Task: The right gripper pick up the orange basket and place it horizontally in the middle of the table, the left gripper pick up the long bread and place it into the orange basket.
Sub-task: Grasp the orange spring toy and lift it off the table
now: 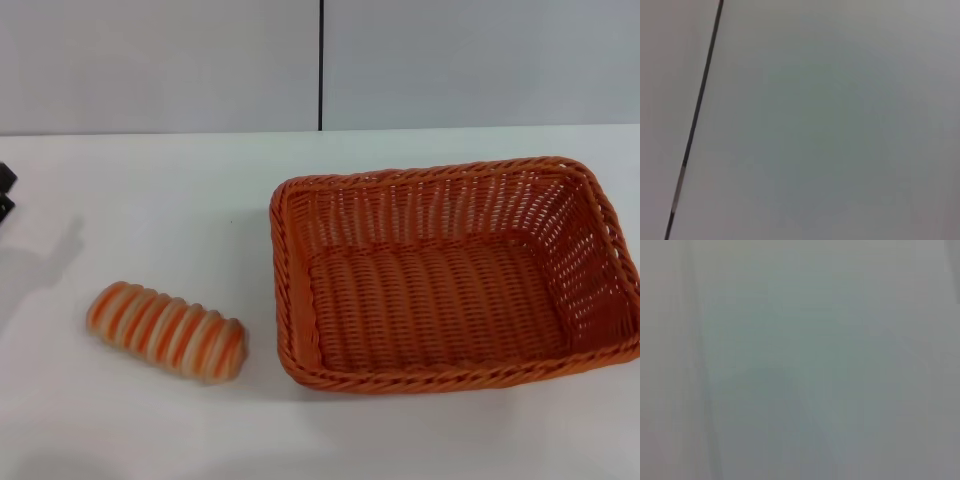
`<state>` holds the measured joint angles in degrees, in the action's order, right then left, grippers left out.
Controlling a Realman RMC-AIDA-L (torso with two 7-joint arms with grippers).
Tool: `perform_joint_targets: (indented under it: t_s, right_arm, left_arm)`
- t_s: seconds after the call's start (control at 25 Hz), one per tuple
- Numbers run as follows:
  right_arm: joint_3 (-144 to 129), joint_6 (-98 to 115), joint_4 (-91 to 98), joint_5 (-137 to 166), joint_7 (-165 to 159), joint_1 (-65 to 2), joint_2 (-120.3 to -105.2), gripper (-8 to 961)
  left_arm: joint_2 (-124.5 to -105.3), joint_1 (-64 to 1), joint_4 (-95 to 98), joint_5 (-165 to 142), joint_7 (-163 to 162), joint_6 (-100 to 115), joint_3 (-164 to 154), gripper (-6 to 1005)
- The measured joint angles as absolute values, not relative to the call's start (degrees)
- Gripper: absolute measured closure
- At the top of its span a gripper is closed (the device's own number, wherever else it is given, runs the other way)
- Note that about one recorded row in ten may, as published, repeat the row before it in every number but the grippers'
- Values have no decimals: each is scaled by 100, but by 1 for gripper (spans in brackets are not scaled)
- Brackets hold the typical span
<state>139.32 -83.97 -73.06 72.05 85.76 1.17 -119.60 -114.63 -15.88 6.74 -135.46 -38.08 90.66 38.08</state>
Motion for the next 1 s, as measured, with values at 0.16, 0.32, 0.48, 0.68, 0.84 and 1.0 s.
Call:
perform_joint_targets:
  t_s: [0.16, 0.32, 0.48, 0.68, 0.84, 1.0]
  right_arm:
    - [14516, -8675, -6175, 6985, 8794, 110, -11945, 495]
    - [15046, -9067, -5108, 7010, 9136, 56, -11926, 494]
    - [15188, -9135, -4579, 7019, 9372, 116, -11916, 494]
    - [15220, -9151, -4209, 7134, 9589, 162, -11904, 494]
    - [15236, -9196, -4051, 7234, 9667, 177, -11903, 494]
    - [15237, -9212, -3993, 7314, 9668, 202, -11900, 493]
  left_arm:
    - [-11284, -1897, 1107, -13545, -4538, 9184, 3536, 182]
    - [-11164, -2418, 1994, -13520, -5811, 9220, 2946, 182]
    - [-11163, -3010, 3165, -13509, -7230, 9176, 1939, 183]
    - [-11294, -3385, 4847, -13511, -8832, 9021, -245, 181]
    - [-11293, -3351, 6218, -13642, -10079, 9001, -1895, 181]
    - [-11030, -3253, 6934, -14068, -11176, 9333, -3103, 182]
